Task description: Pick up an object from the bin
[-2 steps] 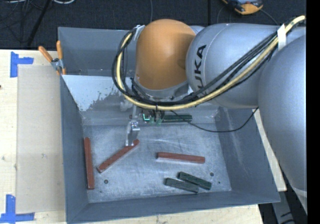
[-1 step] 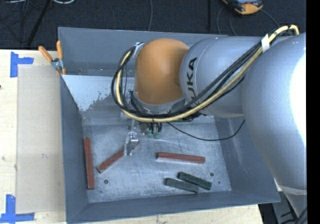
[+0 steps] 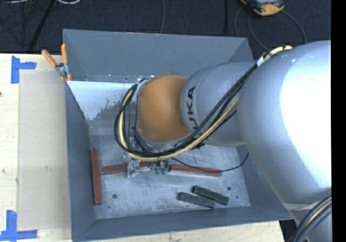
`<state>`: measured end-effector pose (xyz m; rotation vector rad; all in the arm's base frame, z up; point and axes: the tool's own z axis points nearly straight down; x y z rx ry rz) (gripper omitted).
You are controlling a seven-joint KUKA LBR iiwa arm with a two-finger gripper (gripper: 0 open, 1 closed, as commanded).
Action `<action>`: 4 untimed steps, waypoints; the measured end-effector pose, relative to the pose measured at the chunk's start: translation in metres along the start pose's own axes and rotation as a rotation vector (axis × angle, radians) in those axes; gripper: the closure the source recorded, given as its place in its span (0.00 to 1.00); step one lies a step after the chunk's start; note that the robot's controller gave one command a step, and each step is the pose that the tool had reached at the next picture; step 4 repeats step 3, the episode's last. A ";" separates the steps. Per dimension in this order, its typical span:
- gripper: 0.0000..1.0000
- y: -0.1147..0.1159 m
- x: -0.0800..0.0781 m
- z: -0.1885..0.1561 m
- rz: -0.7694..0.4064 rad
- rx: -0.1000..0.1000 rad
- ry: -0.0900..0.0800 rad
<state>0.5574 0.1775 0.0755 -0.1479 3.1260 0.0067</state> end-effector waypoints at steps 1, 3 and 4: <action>1.00 0.000 0.000 0.000 0.000 0.000 0.000; 1.00 -0.012 0.030 -0.139 -0.002 0.003 0.012; 1.00 -0.012 0.030 -0.139 -0.002 0.003 0.012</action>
Offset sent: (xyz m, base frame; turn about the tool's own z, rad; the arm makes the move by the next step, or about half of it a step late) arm -0.0491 0.0089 0.0261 -0.1110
